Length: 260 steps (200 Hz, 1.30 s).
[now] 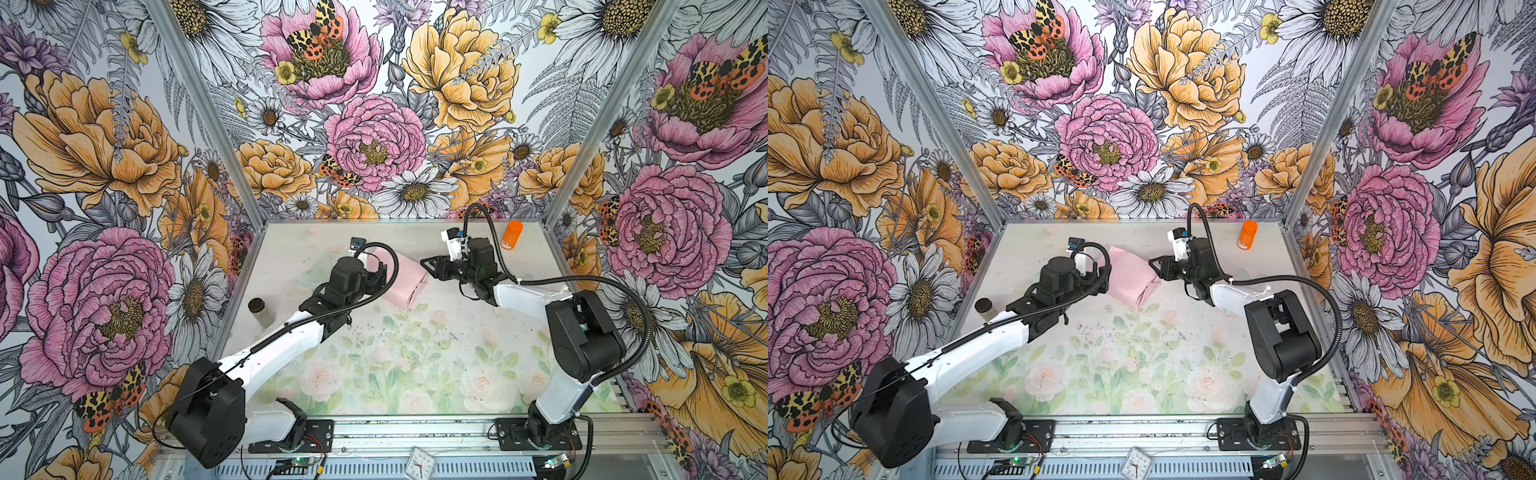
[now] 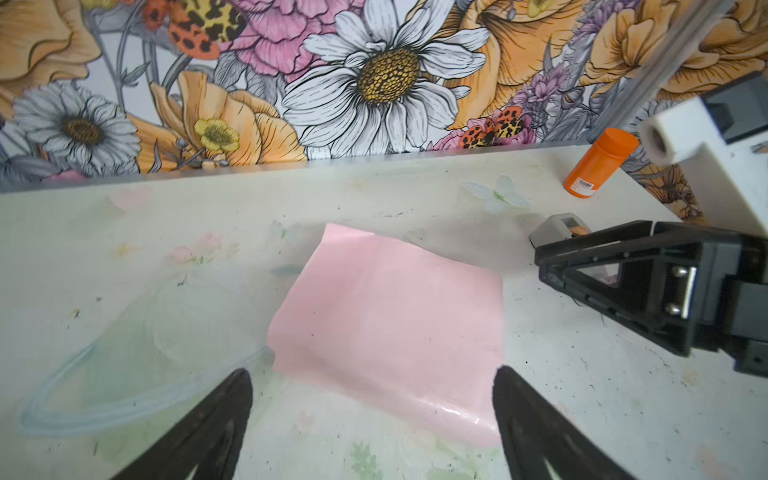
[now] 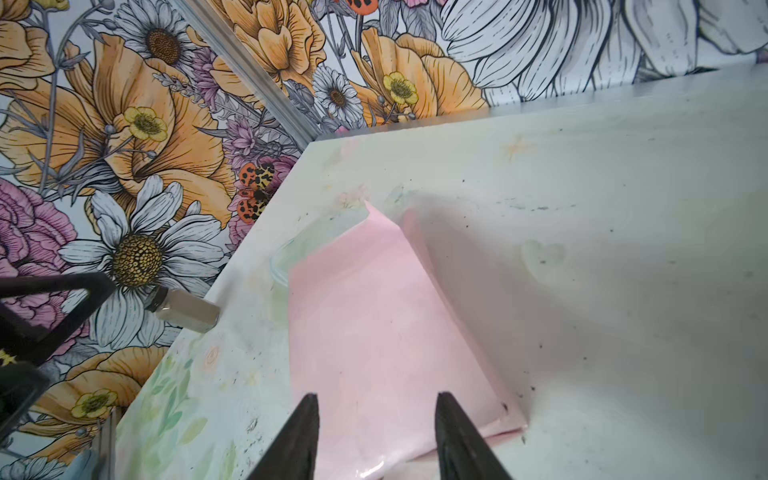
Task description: Wrap the gift box in paper
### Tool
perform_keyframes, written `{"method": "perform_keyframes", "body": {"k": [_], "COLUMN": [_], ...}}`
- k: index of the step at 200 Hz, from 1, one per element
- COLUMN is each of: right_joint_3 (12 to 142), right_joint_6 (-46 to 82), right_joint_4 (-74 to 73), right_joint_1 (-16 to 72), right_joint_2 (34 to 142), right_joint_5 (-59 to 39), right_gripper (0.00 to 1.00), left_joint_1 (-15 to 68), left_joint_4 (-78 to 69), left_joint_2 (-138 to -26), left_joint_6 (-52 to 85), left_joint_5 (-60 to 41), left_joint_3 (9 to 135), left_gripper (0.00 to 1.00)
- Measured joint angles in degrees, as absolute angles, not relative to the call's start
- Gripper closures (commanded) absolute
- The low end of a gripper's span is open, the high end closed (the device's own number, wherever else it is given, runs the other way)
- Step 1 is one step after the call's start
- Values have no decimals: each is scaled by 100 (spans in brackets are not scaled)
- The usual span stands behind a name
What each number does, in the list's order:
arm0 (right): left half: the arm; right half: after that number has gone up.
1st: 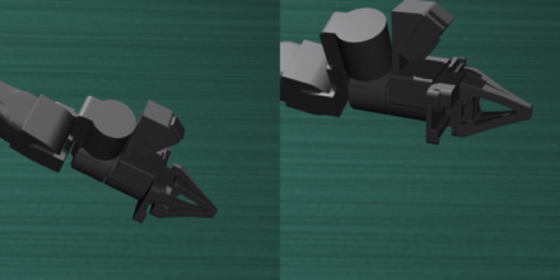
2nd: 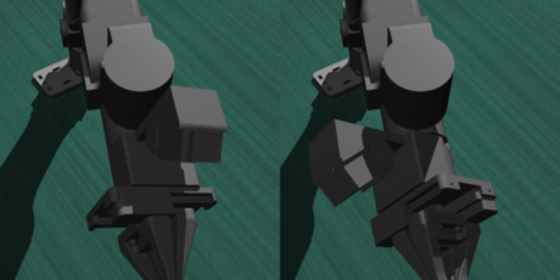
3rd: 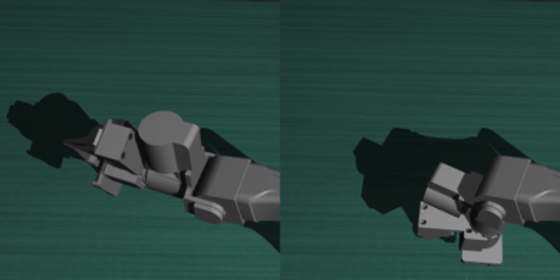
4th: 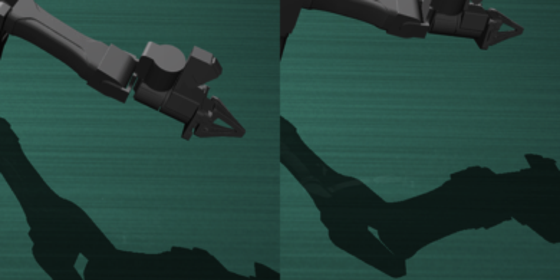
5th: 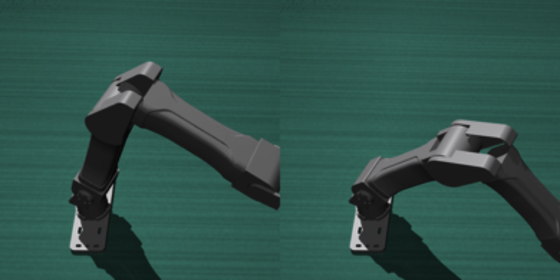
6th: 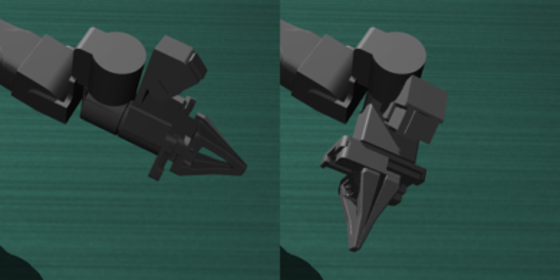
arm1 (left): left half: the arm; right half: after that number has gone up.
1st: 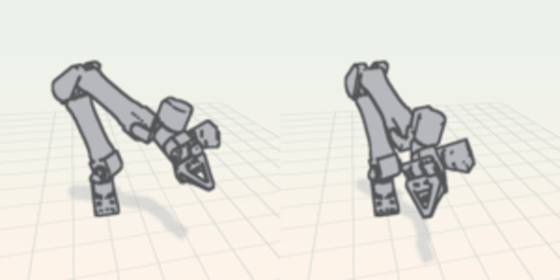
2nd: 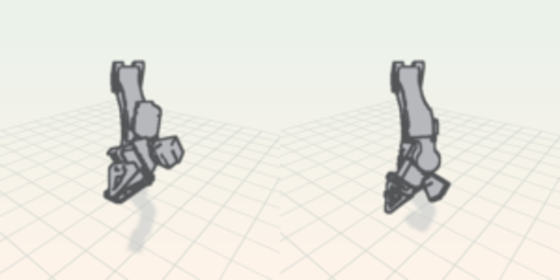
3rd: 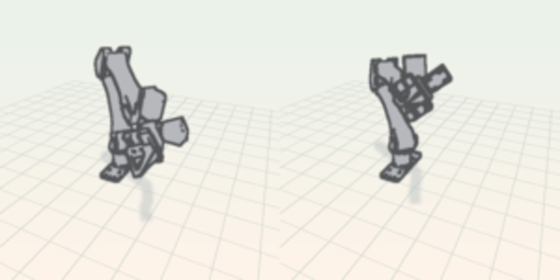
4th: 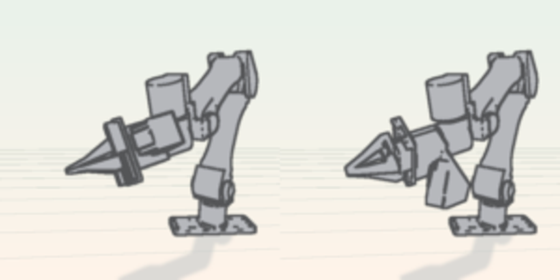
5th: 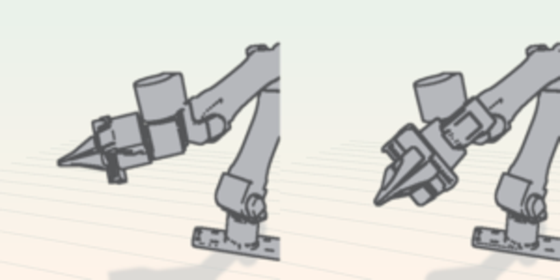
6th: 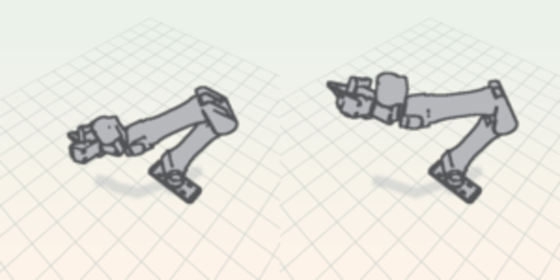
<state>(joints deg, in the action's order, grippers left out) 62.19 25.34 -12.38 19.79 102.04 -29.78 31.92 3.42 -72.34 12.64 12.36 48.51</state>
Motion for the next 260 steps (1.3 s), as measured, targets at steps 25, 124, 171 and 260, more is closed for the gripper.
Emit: {"method": "perform_keyframes", "body": {"k": [25, 124, 171, 260], "right_joint_3": [7111, 6836, 6320, 8517], "right_joint_6": [2228, 2445, 2810, 2423], "right_joint_4": [-353, 980, 1422, 2530], "right_joint_1": [1979, 2095, 2178, 1800], "right_joint_2": [10792, 10934, 10165, 11668], "right_joint_5": [-2904, -3667, -3760, -3990], "right_gripper": [52, 53, 48, 48], "left_joint_1": [2950, 2099, 1925, 1737], "left_joint_4": [602, 237, -333, -1166], "left_joint_2": [-6919, -7371, -8285, -9367], "left_joint_6": [1841, 2873, 3131, 3468], "left_joint_5": [757, -961, -1586, -2239], "left_joint_3": [4477, 3741, 3789, 4333], "left_gripper": [9, 11, 13, 21]}}
